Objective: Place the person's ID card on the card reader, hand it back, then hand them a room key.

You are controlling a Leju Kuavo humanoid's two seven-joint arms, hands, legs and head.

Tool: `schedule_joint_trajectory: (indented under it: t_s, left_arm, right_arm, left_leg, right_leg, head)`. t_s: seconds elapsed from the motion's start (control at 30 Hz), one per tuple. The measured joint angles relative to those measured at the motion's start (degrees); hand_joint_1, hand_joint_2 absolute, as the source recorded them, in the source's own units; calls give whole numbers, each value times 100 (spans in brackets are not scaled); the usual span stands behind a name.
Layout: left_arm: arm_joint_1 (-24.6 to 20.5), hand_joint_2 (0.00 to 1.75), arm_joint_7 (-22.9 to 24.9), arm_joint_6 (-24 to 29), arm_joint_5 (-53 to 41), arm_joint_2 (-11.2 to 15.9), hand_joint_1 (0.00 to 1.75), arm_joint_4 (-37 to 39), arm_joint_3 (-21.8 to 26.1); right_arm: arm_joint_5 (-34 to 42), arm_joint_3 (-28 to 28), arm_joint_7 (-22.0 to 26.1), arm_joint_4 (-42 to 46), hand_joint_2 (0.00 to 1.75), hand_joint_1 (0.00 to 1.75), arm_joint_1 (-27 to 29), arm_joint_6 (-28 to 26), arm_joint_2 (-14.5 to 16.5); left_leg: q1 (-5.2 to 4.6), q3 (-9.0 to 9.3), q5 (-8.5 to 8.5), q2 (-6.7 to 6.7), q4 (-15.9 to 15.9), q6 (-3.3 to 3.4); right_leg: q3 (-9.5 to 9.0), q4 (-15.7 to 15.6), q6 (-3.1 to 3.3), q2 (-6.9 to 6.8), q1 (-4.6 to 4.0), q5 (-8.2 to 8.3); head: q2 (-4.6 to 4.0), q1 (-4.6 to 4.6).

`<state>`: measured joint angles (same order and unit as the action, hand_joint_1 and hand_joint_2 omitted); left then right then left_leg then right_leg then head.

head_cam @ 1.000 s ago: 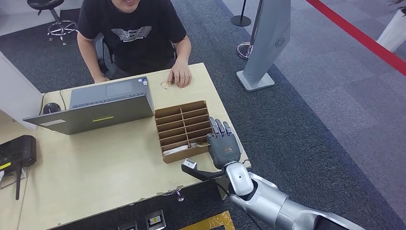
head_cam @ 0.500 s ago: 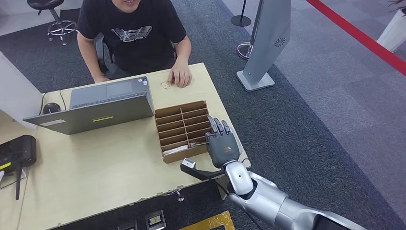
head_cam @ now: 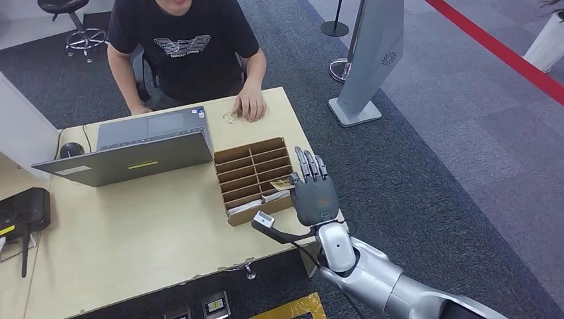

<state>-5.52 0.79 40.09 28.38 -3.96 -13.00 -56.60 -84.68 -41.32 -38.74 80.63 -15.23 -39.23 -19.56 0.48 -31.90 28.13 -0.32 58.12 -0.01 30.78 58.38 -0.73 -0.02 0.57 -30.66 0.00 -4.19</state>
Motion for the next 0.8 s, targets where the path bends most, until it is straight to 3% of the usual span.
schedule_joint_trajectory:
  t_s: [0.27,0.5,0.8]
  left_arm:
    - [24,0,0,0,-70,0,0,0,43]
    - [24,0,0,0,-116,-16,0,0,59]
    - [-10,0,0,0,-224,-67,0,0,76]
  right_arm:
    - [-422,395,-64,907,175,175,87,-34,-101]
    - [-443,482,197,1326,175,175,-66,47,-75]
    - [49,348,684,1245,175,175,-750,134,333]
  left_leg:
    - [0,0,0,0,0,0]
    - [0,-1,0,0,0,0]
    - [1,-3,-1,-1,0,0]
  right_leg:
    - [-1,0,0,1,0,0]
    - [-3,1,0,0,0,0]
    - [-3,3,0,0,-1,0]
  head:
    - [0,1]
    - [0,1]
    - [0,1]
